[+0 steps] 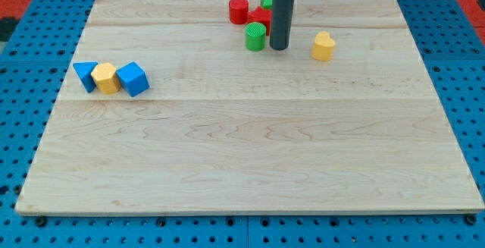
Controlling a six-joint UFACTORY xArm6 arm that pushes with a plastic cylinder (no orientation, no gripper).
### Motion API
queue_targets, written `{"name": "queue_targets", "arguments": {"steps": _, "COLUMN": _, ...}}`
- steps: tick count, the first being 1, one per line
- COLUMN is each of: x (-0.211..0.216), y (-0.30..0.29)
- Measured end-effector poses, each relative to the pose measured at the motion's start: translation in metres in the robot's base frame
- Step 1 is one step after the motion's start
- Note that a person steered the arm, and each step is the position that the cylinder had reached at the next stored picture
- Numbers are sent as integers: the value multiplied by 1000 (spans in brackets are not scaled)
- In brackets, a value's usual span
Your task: Move the yellow heart to the right of the green circle
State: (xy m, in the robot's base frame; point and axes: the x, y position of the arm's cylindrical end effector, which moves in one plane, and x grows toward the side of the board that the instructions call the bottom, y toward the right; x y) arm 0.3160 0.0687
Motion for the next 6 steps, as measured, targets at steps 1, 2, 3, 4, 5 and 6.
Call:
{"name": "queue_targets", "arguments": {"steps": 1, "x": -20, "y": 95}}
{"name": "queue_targets", "arguments": {"steps": 2, "x": 2, "y": 131}}
{"name": "queue_targets", "arguments": {"steps": 3, "x": 38, "y": 80}}
{"name": "queue_targets", "arguments": {"steps": 4, "x": 10, "y": 16}}
{"name": "queue_targets", "arguments": {"steps": 5, "x": -7, "y": 75}}
{"name": "queue_targets", "arguments": {"steps": 6, "x": -60, "y": 26}}
